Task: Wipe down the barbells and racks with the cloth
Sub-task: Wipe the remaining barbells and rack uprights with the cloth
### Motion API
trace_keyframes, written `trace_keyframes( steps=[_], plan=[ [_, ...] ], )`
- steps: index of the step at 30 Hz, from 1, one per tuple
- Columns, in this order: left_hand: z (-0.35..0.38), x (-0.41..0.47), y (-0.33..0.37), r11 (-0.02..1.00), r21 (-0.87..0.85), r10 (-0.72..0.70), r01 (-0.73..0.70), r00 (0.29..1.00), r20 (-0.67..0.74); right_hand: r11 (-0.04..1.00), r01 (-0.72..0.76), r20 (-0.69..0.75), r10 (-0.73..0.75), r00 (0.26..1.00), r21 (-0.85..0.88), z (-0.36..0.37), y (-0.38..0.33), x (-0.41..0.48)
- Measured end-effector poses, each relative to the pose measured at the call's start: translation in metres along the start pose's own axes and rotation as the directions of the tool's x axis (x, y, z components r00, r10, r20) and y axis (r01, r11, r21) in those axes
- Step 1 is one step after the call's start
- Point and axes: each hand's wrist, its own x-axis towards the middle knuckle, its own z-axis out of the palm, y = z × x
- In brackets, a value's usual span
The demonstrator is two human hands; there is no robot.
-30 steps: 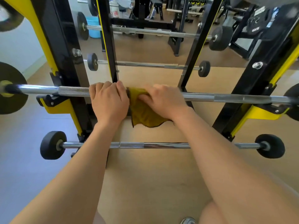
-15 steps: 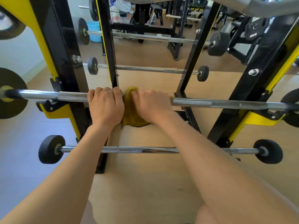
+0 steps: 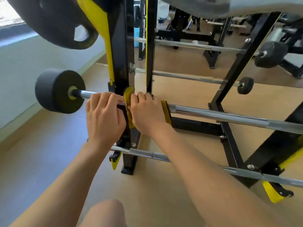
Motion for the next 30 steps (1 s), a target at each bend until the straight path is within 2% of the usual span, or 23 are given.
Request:
trace_keyframes(
  steps=[4, 6, 8, 10, 11, 12, 13, 15, 16, 17, 20, 22, 23, 24, 26, 27, 29, 30],
  plan=[
    [-0.018, 0.001, -0.033, 0.982, 0.053, -0.180, 0.181, 0.983, -0.032, 0.994, 0.108, -0.046, -0.107, 0.993, 0.019, 0.008, -0.017, 0.026],
    [-0.022, 0.001, -0.046, 0.950, 0.076, -0.303, 0.302, 0.953, 0.001, 0.991, 0.112, 0.003, -0.112, 0.994, 0.069, 0.005, -0.013, 0.042],
    [-0.023, 0.000, -0.056, 0.914, 0.129, -0.392, 0.384, 0.919, 0.044, 0.983, -0.042, 0.074, 0.029, 0.997, 0.181, 0.001, -0.015, 0.051],
    [-0.025, 0.003, -0.064, 0.886, 0.159, -0.453, 0.436, 0.887, 0.089, 0.906, -0.277, 0.124, 0.250, 0.960, 0.321, -0.002, -0.022, 0.056],
    [-0.028, 0.007, -0.067, 0.868, 0.167, -0.487, 0.467, 0.867, 0.107, 0.859, -0.349, 0.115, 0.331, 0.937, 0.374, -0.005, -0.026, 0.057],
    [-0.031, 0.011, -0.069, 0.849, 0.170, -0.522, 0.500, 0.845, 0.119, 0.831, -0.359, 0.055, 0.372, 0.926, 0.424, -0.008, -0.030, 0.057],
    [-0.035, 0.017, -0.072, 0.832, 0.170, -0.550, 0.528, 0.826, 0.123, 0.814, -0.311, -0.043, 0.379, 0.924, 0.490, -0.014, -0.035, 0.056],
    [-0.041, 0.025, -0.078, 0.816, 0.200, -0.568, 0.542, 0.816, 0.108, 0.750, -0.095, -0.237, 0.323, 0.916, 0.655, -0.033, -0.050, 0.060],
    [-0.044, 0.026, -0.081, 0.817, 0.238, -0.558, 0.525, 0.824, 0.095, 0.693, -0.010, -0.277, 0.302, 0.912, 0.721, -0.041, -0.061, 0.066],
    [-0.046, 0.027, -0.084, 0.818, 0.281, -0.544, 0.502, 0.834, 0.090, 0.644, 0.003, -0.258, 0.302, 0.918, 0.765, -0.048, -0.074, 0.075],
    [-0.052, 0.028, -0.090, 0.828, 0.350, -0.508, 0.439, 0.851, 0.135, 0.564, -0.240, 0.016, 0.373, 0.928, 0.790, -0.054, -0.108, 0.104],
    [-0.059, 0.032, -0.091, 0.825, 0.370, -0.509, 0.427, 0.847, 0.156, 0.530, -0.300, 0.139, 0.322, 0.937, 0.793, -0.054, -0.118, 0.116],
    [-0.063, 0.035, -0.091, 0.818, 0.381, -0.517, 0.430, 0.841, 0.161, 0.544, -0.305, 0.205, 0.238, 0.949, 0.782, -0.052, -0.121, 0.119],
    [-0.065, 0.038, -0.092, 0.811, 0.390, -0.528, 0.437, 0.833, 0.166, 0.622, -0.305, 0.290, 0.129, 0.948, 0.721, -0.051, -0.123, 0.121],
    [-0.068, 0.041, -0.093, 0.802, 0.404, -0.540, 0.440, 0.823, 0.176, 0.856, -0.201, 0.433, -0.029, 0.901, 0.476, -0.042, -0.125, 0.122],
    [-0.068, 0.042, -0.094, 0.803, 0.408, -0.536, 0.433, 0.825, 0.180, 0.925, -0.127, 0.462, -0.057, 0.885, 0.358, -0.039, -0.124, 0.123],
    [-0.066, 0.041, -0.094, 0.806, 0.415, -0.530, 0.423, 0.828, 0.186, 0.977, 0.008, 0.489, -0.112, 0.865, 0.211, -0.037, -0.120, 0.126],
    [-0.064, 0.041, -0.095, 0.803, 0.424, -0.530, 0.419, 0.827, 0.187, 0.979, 0.037, 0.520, -0.137, 0.843, 0.199, -0.037, -0.118, 0.128]
  ],
)
